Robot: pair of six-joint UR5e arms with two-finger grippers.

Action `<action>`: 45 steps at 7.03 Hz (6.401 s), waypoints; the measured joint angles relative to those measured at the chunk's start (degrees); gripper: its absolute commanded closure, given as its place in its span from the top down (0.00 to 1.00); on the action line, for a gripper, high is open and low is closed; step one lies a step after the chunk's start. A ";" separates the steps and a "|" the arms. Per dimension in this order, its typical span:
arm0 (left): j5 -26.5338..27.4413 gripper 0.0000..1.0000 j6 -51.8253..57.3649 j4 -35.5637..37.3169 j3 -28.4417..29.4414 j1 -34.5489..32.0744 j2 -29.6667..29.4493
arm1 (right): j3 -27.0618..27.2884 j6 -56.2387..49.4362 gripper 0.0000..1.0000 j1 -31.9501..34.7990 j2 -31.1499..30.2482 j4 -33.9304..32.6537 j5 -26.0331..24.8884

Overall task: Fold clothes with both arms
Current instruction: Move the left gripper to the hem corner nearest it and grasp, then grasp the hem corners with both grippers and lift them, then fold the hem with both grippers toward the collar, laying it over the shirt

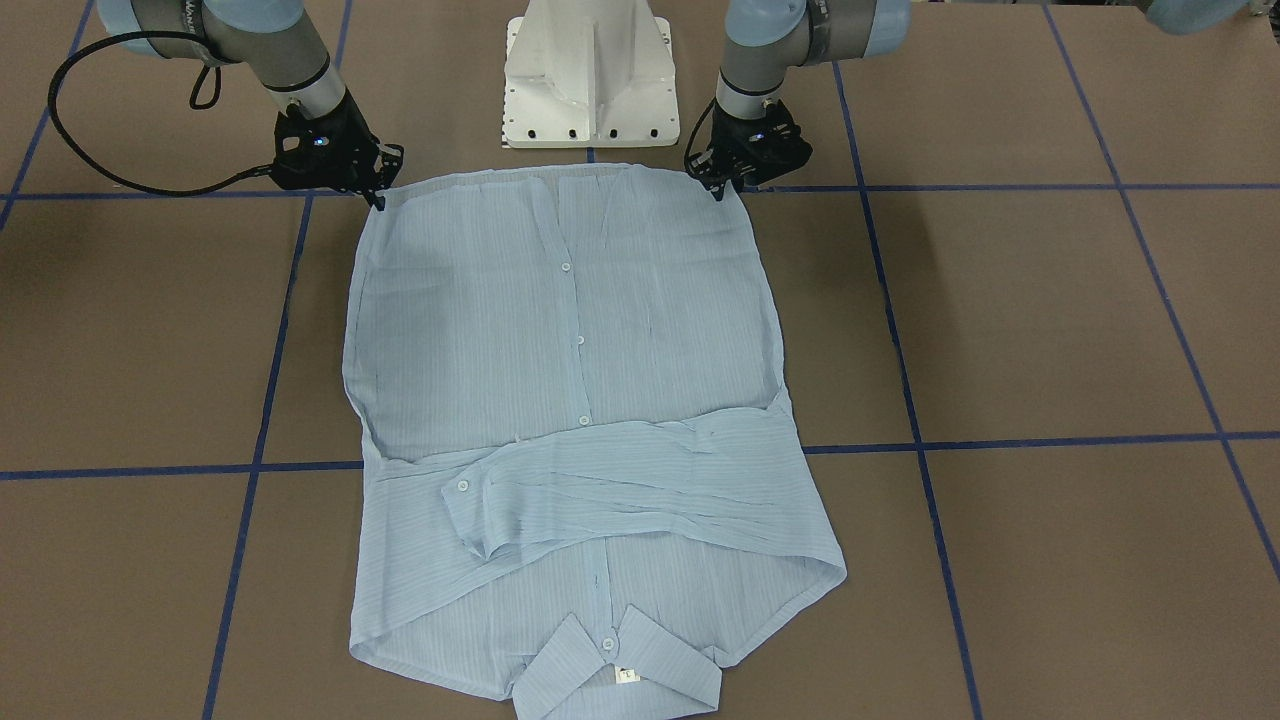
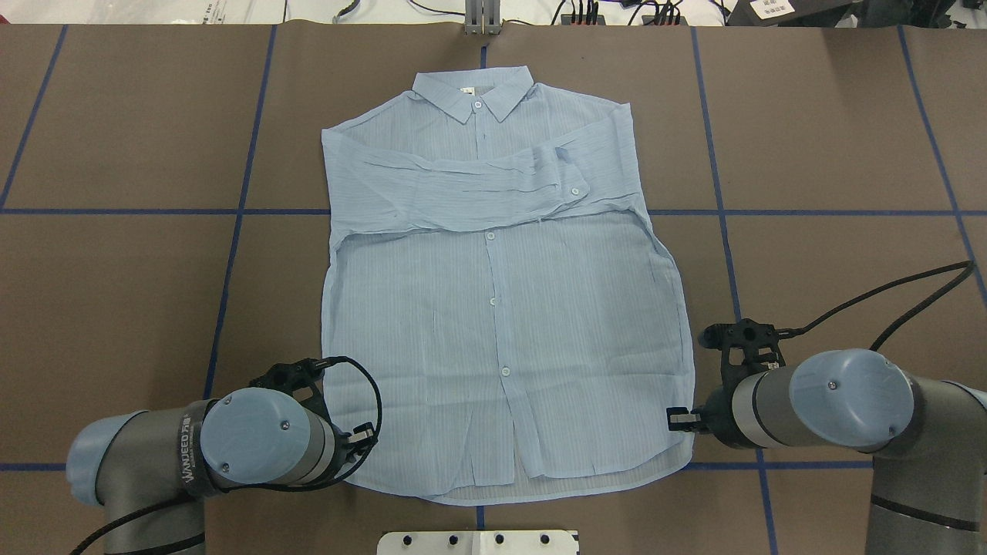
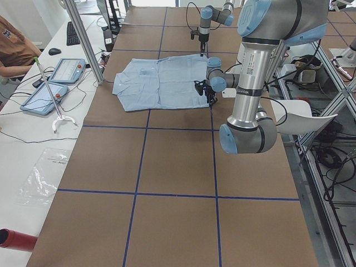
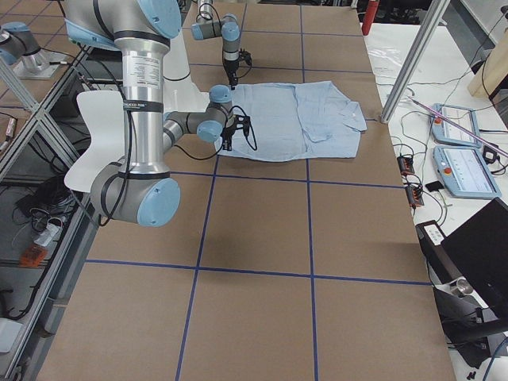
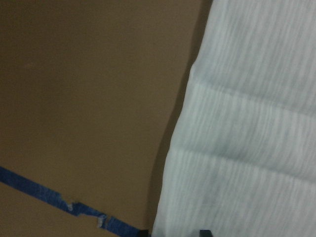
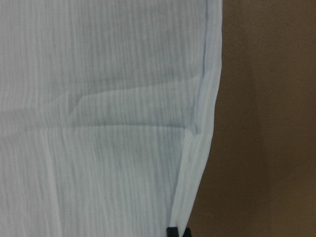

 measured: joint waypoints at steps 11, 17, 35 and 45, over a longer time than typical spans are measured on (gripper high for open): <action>-0.74 0.00 11.11 2.45 -8.59 -3.08 4.29 | -0.36 -2.33 0.00 10.03 2.39 0.02 7.04; -0.90 0.00 11.67 2.37 -10.21 -3.56 4.41 | -1.34 -5.37 0.00 15.41 2.38 0.00 11.34; -12.12 0.00 33.32 -15.17 24.74 -38.89 -16.95 | -29.15 -5.95 0.00 34.25 31.08 -0.11 17.42; -11.99 0.00 33.43 -30.34 46.88 -40.63 -25.42 | -53.06 -6.24 0.00 37.31 44.48 7.73 16.96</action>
